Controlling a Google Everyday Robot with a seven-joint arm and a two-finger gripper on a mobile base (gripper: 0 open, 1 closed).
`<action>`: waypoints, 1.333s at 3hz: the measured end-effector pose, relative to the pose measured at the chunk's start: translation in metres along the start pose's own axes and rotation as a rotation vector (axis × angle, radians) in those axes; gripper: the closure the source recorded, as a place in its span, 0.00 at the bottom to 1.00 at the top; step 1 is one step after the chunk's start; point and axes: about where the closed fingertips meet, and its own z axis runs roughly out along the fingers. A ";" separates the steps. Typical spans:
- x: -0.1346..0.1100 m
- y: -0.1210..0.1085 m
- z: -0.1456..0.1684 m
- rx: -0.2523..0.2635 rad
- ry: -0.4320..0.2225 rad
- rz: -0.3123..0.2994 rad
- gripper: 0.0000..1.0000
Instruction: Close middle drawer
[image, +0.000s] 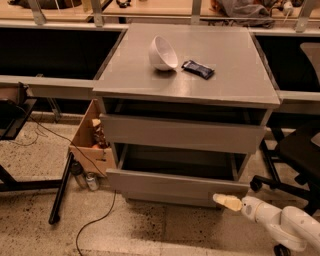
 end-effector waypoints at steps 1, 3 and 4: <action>-0.001 -0.002 -0.001 0.000 0.000 0.000 0.00; -0.012 0.000 0.008 0.011 0.005 0.004 0.00; -0.021 -0.005 0.021 0.031 0.018 0.018 0.00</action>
Offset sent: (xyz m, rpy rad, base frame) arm 0.1238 0.0707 0.0426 -0.0544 0.0808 -0.0521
